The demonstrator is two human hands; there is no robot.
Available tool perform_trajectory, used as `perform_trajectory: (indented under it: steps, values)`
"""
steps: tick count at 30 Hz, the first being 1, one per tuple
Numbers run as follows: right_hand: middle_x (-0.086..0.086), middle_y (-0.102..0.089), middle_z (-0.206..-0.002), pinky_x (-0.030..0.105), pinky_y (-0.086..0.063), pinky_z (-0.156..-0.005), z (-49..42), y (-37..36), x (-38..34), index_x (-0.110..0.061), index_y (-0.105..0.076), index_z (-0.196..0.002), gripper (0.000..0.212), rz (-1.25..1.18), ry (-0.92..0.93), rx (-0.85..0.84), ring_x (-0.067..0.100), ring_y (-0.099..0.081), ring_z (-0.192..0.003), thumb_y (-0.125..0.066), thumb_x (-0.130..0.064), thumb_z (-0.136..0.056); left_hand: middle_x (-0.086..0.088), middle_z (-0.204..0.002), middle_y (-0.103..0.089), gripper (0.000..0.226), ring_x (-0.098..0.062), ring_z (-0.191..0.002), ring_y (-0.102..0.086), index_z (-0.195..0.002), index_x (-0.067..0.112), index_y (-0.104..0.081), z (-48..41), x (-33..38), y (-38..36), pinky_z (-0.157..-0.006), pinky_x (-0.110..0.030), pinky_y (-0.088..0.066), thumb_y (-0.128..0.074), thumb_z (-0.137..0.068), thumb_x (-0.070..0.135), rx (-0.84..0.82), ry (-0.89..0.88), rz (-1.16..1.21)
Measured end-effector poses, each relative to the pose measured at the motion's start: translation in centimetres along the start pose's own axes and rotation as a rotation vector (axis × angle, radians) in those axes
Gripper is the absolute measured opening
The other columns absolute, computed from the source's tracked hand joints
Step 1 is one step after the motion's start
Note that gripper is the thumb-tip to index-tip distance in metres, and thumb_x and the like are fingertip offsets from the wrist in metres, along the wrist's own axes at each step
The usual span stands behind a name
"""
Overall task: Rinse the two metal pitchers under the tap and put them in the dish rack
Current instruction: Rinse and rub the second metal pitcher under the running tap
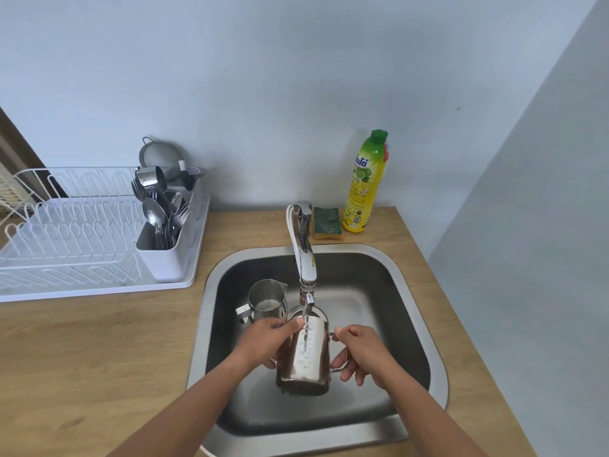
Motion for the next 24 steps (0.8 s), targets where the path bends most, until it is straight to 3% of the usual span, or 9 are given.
perform_trajectory:
  steps: [6, 11, 15, 21, 24]
  values:
    - [0.009, -0.069, -0.056, 0.02, -0.034, -0.033, -0.1, -0.2, 1.1, -0.004, -0.064, -0.1, 0.034, 0.053, -0.11, -0.006, 0.021, -0.056, -0.035, -0.043, -0.031, -0.1, -0.015, -0.092, -0.074, 0.064, -0.031, -0.078, -0.075, -0.104, 0.007, -0.067, 0.1, -1.0, -1.2, -0.065, -0.041, -0.064, -0.056, -0.086, 0.067, -0.083, 0.167, 0.085]
    - [0.007, -0.065, -0.052, 0.018, -0.031, -0.036, -0.2, -0.7, 1.7, 0.003, -0.064, -0.106, 0.039, 0.054, -0.179, -0.022, 0.018, -0.051, -0.032, -0.045, -0.03, -0.099, -0.009, -0.081, -0.072, 0.063, -0.021, -0.06, -0.068, -0.095, 0.013, -0.066, -0.2, -1.9, -1.9, -0.06, -0.036, -0.061, -0.052, -0.082, 0.073, -0.118, 0.245, 0.065]
    - [0.009, -0.066, -0.057, 0.019, -0.033, -0.037, 0.0, -1.2, 2.0, -0.001, -0.063, -0.104, 0.038, 0.06, -0.191, -0.031, 0.019, -0.054, -0.035, -0.044, -0.033, -0.098, -0.007, -0.093, -0.071, 0.064, -0.024, -0.077, -0.071, -0.1, 0.017, -0.065, -0.4, -2.3, -1.8, -0.067, -0.035, -0.059, -0.051, -0.081, 0.076, -0.136, 0.25, 0.036]
    - [0.01, -0.065, -0.068, 0.02, -0.04, -0.039, 0.4, -0.3, 1.3, -0.01, -0.054, -0.106, 0.035, 0.046, -0.135, -0.024, 0.025, -0.064, -0.047, -0.042, -0.042, -0.098, -0.007, -0.1, -0.068, 0.041, -0.02, -0.081, -0.065, -0.115, 0.019, -0.061, -0.7, -1.6, -2.9, -0.077, -0.039, -0.059, -0.064, -0.089, 0.05, -0.291, 0.087, 0.2]
    - [0.008, -0.063, -0.073, 0.022, -0.042, -0.041, 0.4, 1.1, 0.4, -0.015, -0.056, -0.103, 0.03, 0.087, -0.082, 0.033, 0.025, -0.062, -0.051, -0.047, -0.043, -0.096, -0.013, -0.111, -0.069, 0.052, -0.024, -0.09, -0.066, -0.127, 0.019, -0.054, -0.8, -1.5, -3.8, -0.08, -0.041, -0.059, -0.076, -0.083, 0.035, -0.33, 0.073, 0.369]
Point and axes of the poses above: each hand's wrist, its own z-axis away from the middle knuckle, its own y-axis out of the back of the hand, x = y × z, the point moved 10 cm from there along -z, towards the middle knuckle
